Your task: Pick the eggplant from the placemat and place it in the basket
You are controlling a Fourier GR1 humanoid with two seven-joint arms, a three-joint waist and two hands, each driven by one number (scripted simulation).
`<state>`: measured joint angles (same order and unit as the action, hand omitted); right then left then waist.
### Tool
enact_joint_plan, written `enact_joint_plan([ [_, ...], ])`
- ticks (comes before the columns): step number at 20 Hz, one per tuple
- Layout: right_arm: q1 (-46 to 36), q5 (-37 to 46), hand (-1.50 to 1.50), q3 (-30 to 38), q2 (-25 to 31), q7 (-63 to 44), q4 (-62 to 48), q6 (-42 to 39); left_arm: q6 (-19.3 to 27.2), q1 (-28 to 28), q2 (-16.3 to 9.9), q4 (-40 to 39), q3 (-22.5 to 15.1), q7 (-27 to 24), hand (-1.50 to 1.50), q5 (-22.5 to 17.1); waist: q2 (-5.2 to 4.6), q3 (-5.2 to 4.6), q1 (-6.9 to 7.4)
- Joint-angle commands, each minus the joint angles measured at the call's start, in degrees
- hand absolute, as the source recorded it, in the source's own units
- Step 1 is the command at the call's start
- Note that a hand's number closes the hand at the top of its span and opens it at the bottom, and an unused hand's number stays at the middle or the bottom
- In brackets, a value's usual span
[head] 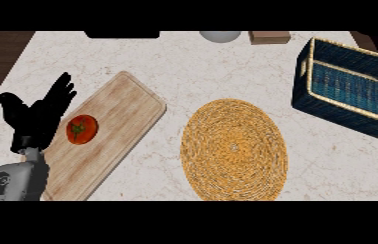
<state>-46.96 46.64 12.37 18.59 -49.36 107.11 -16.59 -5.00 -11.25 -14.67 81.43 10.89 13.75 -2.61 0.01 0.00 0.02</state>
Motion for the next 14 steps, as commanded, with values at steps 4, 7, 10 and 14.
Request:
enact_joint_plan([
  [4,4.8,-3.9,1.50,6.2,3.6,10.9,-8.5,6.0,0.2,-1.2,0.7,-4.1,0.5,-3.1,0.00,0.5,-0.10,0.00,0.02],
  [7,9.5,-3.6,1.50,6.9,2.2,16.8,-11.1,11.7,-0.4,-2.6,-0.3,-4.5,0.9,-2.3,0.00,0.4,-0.16,0.01,0.11],
  [10,11.5,-6.5,1.50,9.2,4.2,20.9,-13.9,11.5,3.4,-1.9,3.5,3.5,-2.6,4.8,0.00,1.6,-0.02,0.05,0.24],
  [14,12.4,-2.2,-1.50,12.1,1.9,16.6,-17.1,19.6,2.1,1.5,3.2,0.9,-1.8,-1.3,0.00,2.0,-0.07,0.02,0.39],
])
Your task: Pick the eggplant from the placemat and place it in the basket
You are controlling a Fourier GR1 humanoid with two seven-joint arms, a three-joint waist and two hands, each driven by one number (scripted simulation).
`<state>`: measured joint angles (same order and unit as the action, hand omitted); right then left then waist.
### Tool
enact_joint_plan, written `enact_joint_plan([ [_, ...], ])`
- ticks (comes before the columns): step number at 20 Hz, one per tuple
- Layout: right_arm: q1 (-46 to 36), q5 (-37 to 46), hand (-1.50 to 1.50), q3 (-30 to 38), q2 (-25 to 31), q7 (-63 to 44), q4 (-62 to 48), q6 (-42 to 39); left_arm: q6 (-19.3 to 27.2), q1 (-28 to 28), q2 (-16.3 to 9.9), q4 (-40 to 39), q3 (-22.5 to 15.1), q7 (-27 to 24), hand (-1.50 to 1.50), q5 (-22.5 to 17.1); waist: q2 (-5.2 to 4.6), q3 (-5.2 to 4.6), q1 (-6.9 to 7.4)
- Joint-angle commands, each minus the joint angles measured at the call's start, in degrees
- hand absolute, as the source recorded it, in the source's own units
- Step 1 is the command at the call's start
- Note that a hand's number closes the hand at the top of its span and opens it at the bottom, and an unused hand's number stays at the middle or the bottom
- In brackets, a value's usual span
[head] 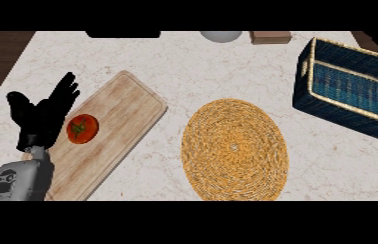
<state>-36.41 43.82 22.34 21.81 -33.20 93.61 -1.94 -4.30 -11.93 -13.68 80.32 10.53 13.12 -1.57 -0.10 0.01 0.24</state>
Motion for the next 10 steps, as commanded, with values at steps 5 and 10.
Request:
enact_joint_plan([
  [5,-3.8,-2.9,-1.50,1.0,4.4,3.7,-11.0,3.2,-0.4,-1.3,0.0,-2.7,0.5,-2.1,0.00,0.4,0.05,-0.02,-0.02],
  [10,-0.2,-8.8,-1.50,3.1,3.5,12.2,-11.1,5.8,-1.9,-2.7,-1.4,-4.6,1.5,-1.0,0.00,-0.7,0.06,-0.01,-0.36],
])
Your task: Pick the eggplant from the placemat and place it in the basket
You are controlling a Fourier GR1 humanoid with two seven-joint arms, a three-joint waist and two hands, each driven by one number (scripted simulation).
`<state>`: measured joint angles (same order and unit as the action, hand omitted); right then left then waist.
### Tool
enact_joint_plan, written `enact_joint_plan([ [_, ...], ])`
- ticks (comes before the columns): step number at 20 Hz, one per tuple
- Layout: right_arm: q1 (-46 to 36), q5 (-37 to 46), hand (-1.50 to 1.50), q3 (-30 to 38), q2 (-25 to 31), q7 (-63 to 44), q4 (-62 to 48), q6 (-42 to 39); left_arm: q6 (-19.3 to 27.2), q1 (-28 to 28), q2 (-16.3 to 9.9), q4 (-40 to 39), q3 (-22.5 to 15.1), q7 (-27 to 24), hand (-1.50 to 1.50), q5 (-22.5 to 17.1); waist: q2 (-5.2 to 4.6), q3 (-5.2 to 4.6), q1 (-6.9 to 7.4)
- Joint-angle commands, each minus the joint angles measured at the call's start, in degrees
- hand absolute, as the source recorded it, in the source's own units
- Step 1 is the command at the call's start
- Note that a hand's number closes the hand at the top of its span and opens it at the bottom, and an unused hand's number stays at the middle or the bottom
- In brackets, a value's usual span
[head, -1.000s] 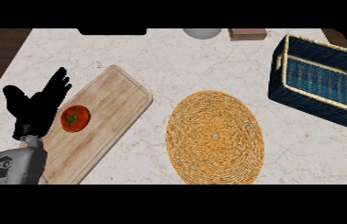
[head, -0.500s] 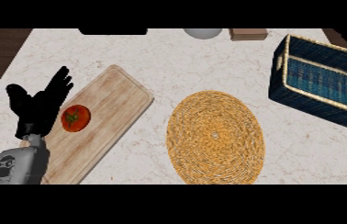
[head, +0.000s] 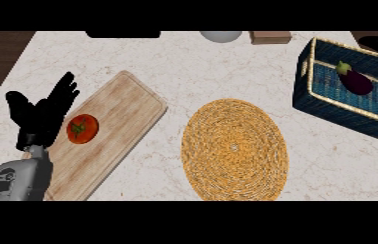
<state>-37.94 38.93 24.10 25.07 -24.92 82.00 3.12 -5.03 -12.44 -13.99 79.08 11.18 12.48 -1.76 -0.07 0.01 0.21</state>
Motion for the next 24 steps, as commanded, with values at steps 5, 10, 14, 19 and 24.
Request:
enact_joint_plan([
  [5,-2.4,-7.0,-1.50,9.0,0.6,-2.8,1.2,6.3,1.4,-2.4,0.3,1.4,-0.3,4.0,0.00,0.1,0.21,0.04,-0.45],
  [10,2.6,-16.5,-1.50,19.8,2.8,-1.6,3.7,6.5,0.7,1.1,0.9,0.7,-0.3,0.5,0.00,0.4,0.44,0.07,-1.42],
  [14,6.8,-25.6,-1.50,27.0,11.4,-1.2,1.5,-3.3,-1.2,1.5,-1.6,2.7,1.1,1.8,0.00,-1.0,0.33,0.05,-1.14],
  [19,16.6,-35.3,-1.50,34.4,14.8,4.1,-2.1,-15.5,0.7,0.6,-0.5,0.9,1.3,0.7,0.00,-0.1,0.26,0.06,-1.88],
  [24,24.1,-42.0,-1.50,42.8,23.0,11.0,-13.5,-27.6,0.5,-0.7,-1.0,1.1,1.6,3.2,0.00,-0.7,0.17,0.12,-1.81],
])
